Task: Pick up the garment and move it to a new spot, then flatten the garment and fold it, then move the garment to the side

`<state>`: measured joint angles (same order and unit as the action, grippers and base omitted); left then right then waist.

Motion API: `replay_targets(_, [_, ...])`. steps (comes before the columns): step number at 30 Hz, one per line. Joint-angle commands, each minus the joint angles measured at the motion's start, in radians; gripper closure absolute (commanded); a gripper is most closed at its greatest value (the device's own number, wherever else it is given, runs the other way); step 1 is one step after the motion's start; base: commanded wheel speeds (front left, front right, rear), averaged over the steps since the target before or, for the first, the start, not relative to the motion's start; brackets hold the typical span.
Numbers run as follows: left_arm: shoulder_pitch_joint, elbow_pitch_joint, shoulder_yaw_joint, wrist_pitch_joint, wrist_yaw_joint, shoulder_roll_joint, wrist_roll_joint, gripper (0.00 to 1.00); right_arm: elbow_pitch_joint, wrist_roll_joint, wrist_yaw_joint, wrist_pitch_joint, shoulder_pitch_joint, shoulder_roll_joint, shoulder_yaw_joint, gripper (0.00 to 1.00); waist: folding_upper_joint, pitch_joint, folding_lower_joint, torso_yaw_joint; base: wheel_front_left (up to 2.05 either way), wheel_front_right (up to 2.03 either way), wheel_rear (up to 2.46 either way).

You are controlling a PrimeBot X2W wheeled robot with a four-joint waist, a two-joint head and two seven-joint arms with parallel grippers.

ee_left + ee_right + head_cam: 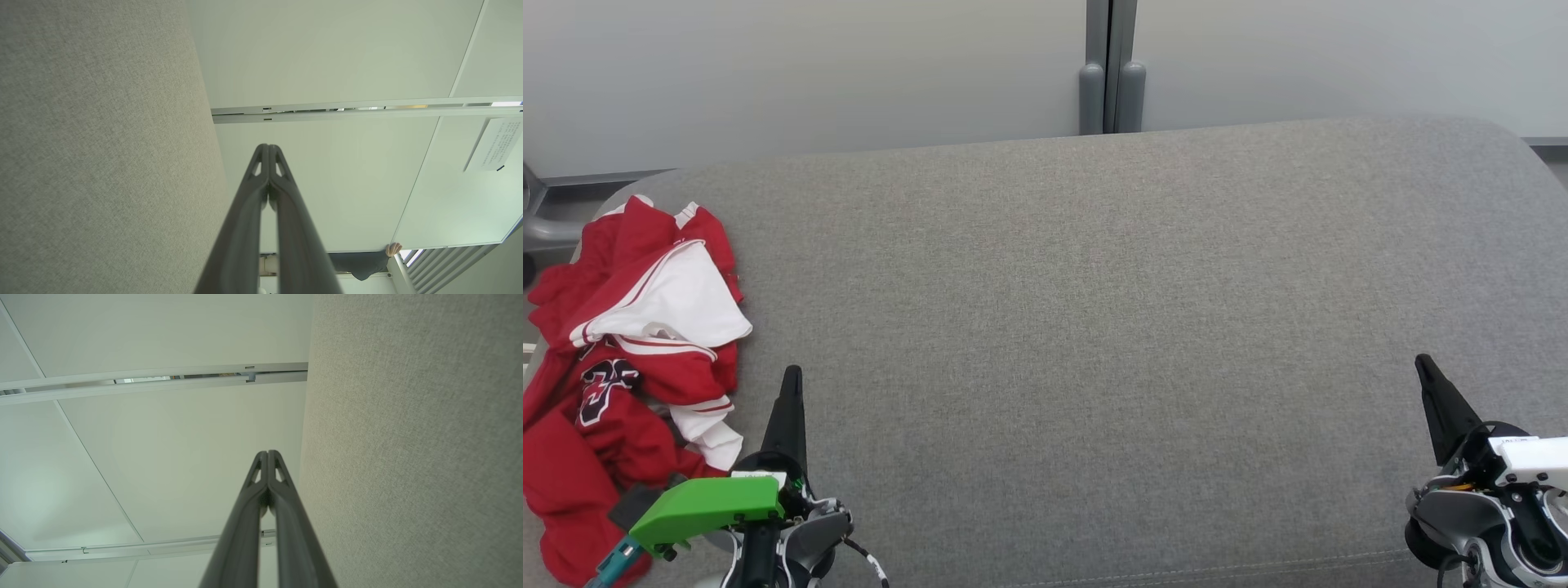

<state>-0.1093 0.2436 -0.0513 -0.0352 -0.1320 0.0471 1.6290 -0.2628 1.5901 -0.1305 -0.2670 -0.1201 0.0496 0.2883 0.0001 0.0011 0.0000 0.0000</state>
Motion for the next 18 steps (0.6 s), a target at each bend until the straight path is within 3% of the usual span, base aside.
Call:
replay_targets(1, [-0.012,0.000,0.002,0.002,-0.003,0.001,0.004,1.00,-0.002,-0.004,0.000,-0.001,-0.006,0.002,0.002,1.00,-0.0001,0.000,0.0000,0.000,0.00,0.00,0.00])
replay_targets(18, [-0.012,0.000,0.002,0.002,-0.003,0.001,0.004,1.00,-0.002,-0.003,0.000,-0.001,-0.006,0.002,0.002,1.00,-0.0001,0.000,0.0000,0.000,0.00,0.00,0.00])
